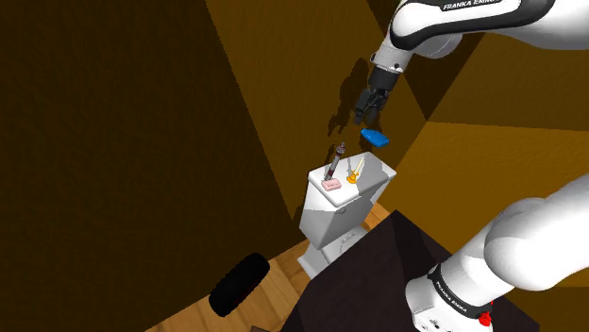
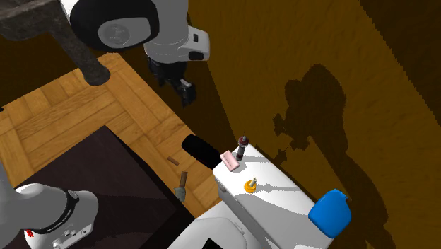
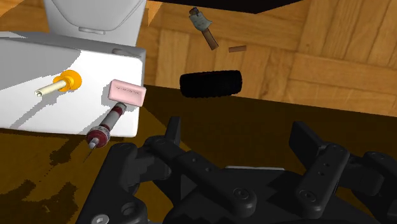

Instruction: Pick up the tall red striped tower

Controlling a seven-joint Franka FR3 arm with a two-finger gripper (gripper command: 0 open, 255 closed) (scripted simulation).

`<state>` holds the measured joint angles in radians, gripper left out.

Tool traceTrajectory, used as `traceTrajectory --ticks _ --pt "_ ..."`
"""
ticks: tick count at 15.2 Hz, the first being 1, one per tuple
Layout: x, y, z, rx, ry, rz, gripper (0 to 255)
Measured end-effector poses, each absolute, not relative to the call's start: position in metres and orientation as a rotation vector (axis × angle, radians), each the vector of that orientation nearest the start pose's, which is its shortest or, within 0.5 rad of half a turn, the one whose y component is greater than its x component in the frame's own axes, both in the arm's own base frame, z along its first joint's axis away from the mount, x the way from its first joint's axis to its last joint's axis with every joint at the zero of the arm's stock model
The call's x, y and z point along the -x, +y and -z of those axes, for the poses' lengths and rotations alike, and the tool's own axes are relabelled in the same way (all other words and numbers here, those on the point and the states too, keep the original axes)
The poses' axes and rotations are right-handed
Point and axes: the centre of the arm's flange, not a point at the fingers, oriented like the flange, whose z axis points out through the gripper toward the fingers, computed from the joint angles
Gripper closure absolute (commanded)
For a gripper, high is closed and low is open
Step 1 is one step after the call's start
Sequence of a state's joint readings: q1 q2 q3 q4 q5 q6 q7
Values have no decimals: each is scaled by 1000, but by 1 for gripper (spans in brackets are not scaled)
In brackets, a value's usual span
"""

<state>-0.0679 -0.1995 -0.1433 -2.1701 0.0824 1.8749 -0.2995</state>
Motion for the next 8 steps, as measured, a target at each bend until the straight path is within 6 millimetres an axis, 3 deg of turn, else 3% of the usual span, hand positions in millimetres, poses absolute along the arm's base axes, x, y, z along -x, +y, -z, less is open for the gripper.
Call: traceTrajectory --ticks 8 --pt "-535 -153 -401 2998 -13 -187 0"
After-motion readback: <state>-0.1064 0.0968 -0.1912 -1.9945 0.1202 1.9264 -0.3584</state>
